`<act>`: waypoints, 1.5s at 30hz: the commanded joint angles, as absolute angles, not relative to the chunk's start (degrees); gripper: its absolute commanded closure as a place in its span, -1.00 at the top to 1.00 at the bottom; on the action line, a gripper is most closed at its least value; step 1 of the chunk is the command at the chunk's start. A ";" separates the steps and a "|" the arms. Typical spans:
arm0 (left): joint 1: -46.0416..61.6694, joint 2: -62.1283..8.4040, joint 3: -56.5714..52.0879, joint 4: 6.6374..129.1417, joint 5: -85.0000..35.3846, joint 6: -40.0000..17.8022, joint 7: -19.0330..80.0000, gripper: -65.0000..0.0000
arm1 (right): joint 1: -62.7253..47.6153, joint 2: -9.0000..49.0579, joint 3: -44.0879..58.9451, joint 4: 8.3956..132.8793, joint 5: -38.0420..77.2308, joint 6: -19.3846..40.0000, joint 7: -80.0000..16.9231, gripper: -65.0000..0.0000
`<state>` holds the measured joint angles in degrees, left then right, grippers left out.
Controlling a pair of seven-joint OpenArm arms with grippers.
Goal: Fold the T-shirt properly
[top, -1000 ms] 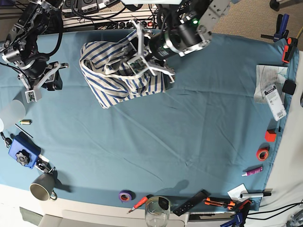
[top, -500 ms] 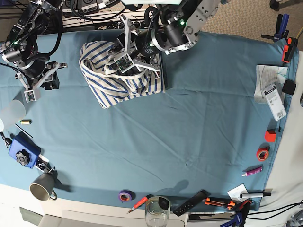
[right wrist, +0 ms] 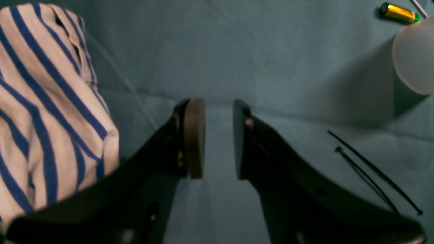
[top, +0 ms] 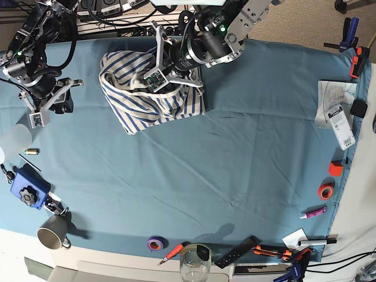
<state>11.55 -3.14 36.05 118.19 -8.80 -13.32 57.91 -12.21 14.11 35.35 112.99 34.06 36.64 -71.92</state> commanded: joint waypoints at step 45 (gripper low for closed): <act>27.62 -15.40 36.21 131.44 -8.10 -13.32 65.21 -0.30 | -11.22 14.92 35.73 113.89 34.52 36.36 -65.41 -0.54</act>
